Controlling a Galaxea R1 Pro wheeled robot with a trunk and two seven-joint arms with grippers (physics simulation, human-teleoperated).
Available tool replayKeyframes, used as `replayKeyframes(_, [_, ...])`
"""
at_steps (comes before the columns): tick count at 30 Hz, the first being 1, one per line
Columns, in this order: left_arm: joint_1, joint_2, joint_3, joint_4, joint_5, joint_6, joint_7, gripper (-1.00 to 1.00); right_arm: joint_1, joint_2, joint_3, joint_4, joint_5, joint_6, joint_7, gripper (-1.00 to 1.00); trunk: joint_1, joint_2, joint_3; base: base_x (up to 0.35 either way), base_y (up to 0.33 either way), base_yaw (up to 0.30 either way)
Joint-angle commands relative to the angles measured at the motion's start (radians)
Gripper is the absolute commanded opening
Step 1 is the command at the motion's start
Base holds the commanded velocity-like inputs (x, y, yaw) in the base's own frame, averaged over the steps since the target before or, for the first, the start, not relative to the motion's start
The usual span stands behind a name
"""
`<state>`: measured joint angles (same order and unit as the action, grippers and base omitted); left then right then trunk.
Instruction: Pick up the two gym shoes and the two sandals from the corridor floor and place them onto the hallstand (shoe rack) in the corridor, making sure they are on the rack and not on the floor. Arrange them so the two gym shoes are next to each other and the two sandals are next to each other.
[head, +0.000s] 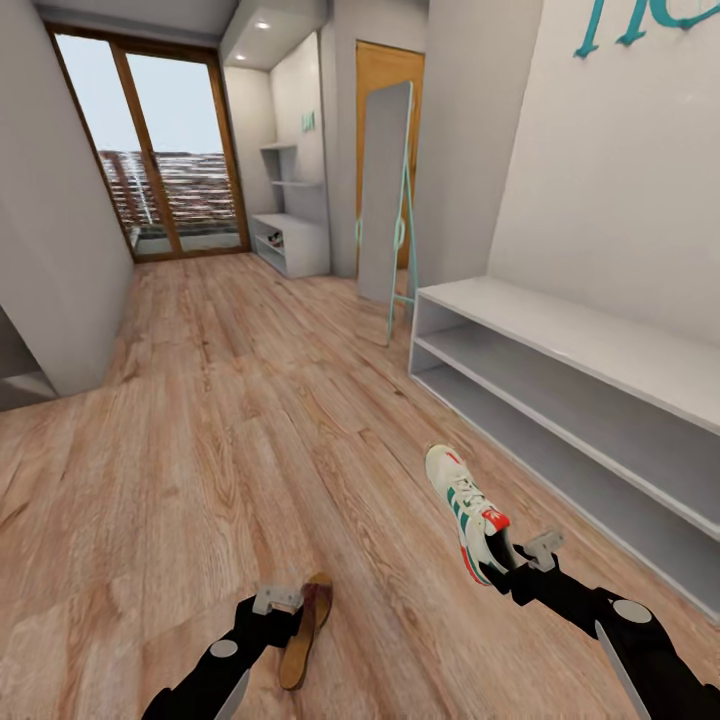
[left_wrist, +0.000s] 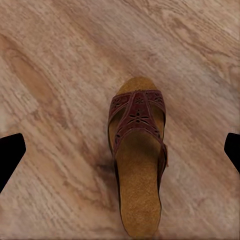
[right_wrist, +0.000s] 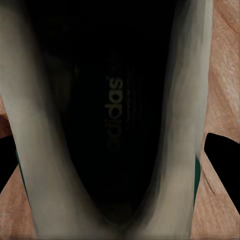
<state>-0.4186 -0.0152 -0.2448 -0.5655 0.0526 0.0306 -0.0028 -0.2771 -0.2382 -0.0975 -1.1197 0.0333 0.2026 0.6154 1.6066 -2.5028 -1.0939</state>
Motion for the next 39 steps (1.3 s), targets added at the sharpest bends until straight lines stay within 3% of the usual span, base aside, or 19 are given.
replayKeyframes(1, [0.0,0.0,-0.002,-0.001,0.006,0.003,0.0,1.0,-0.001,0.0,-0.002,-0.002,0.002,0.006,0.006,-1.0,0.0,-0.001,-0.006,0.0,0.0,0.0])
replayKeyframes(24, [-0.004,-0.009,-0.005,-0.009,0.008,0.011,0.009,1.0,-0.001,0.0,-0.002,-0.003,0.002,0.006,0.006,-1.0,0.011,-0.006,-0.132,0.0,0.0,-0.034])
replayKeyframes(29, [-0.008,-0.025,-0.003,-0.022,0.01,0.009,0.035,1.0,-0.001,0.0,-0.003,-0.003,0.002,0.003,0.005,-1.0,0.013,-0.007,-0.156,0.0,0.0,-0.09])
replayKeyframes(30, [-0.011,-0.043,0.008,-0.046,0.029,0.005,0.065,1.0,-0.001,0.0,-0.002,-0.004,0.002,0.002,0.005,-1.0,0.013,-0.007,-0.16,0.0,0.0,-0.015])
replayKeyframes(34, [-0.012,-0.069,0.013,-0.074,0.043,0.004,0.077,1.0,-0.001,0.001,-0.002,-0.006,0.002,0.002,0.004,-1.0,0.015,-0.008,-0.176,0.0,0.0,-0.008])
replayKeyframes(39, [-0.005,-0.075,0.025,-0.098,0.048,0.003,0.08,1.0,-0.001,0.001,-0.003,-0.007,0.001,0.001,0.004,-1.0,0.017,-0.01,-0.196,0.0,0.0,-0.001])
